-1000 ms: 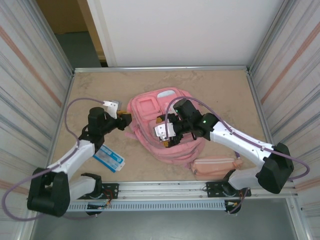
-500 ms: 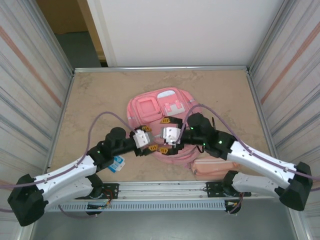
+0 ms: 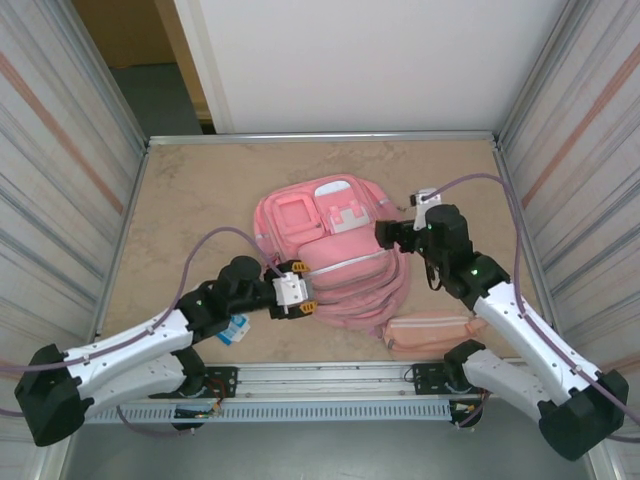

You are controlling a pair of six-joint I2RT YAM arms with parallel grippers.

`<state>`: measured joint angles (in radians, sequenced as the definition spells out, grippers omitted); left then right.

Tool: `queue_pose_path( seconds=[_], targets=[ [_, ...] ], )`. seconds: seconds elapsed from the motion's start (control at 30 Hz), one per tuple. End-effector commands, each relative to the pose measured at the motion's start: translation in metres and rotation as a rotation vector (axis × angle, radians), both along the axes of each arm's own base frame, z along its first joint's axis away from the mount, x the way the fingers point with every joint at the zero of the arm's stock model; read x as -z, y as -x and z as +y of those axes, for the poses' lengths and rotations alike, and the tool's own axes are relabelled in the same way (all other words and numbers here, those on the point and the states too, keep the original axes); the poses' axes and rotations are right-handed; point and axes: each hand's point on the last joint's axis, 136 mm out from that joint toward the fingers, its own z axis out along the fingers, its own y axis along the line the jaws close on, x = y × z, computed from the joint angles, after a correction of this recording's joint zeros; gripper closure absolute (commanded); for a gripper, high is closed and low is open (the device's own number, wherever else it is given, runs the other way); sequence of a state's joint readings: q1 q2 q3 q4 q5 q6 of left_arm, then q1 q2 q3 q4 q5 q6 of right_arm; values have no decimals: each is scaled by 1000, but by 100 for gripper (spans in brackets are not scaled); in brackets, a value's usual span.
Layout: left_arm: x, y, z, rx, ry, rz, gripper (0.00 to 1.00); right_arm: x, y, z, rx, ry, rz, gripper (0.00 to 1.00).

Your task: Pack the student bag

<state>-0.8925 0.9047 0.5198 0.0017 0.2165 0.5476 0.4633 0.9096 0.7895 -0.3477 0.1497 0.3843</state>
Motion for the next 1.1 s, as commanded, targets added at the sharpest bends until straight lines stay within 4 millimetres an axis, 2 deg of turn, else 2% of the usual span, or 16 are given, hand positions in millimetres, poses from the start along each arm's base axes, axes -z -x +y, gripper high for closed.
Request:
queue_pose_path(
  seconds=[0.0, 0.07, 0.13, 0.17, 0.27, 0.37, 0.5, 0.57, 0.67, 0.8, 0.87, 0.93, 1.03, 1.07],
  targets=[
    [1, -2, 3, -11, -89, 29, 28, 24, 15, -33, 281, -90, 189, 1],
    [8, 3, -2, 42, -120, 45, 28, 41, 30, -59, 507, -119, 304, 0],
    [13, 3, -7, 63, -142, 45, 28, 54, 51, -73, 666, -161, 405, 0],
    [15, 0, -9, 55, -157, 46, 28, 67, 60, -77, 739, -166, 468, 0],
    [25, -11, -13, 33, -211, 55, 28, 83, 80, -86, 887, -211, 543, 1],
    [37, -19, -20, 38, -259, 57, 28, 97, 93, -89, 964, -249, 580, 3],
    [40, -44, -27, -59, -268, 18, 29, 108, 100, -88, 984, -272, 609, 4],
    [42, -51, -34, -51, -264, -16, 29, 113, 105, -88, 986, -258, 634, 4],
    [58, -58, -39, -23, -326, -53, 29, 119, 115, -87, 993, -234, 686, 3],
    [70, -65, -44, -5, -381, -72, 32, 127, 141, -89, 1071, -228, 790, 1],
    [68, -70, -49, -15, -370, -88, 44, 132, 153, -83, 1088, -268, 849, 1],
    [61, -85, -50, -83, -360, -100, 63, 137, 164, -78, 1103, -316, 889, 2],
    [54, -102, -49, -147, -325, -36, 92, 140, 177, -83, 1155, -323, 896, 4],
    [51, -108, -48, -169, -301, -10, 98, 141, 180, -87, 1168, -307, 887, 5]
  ],
)
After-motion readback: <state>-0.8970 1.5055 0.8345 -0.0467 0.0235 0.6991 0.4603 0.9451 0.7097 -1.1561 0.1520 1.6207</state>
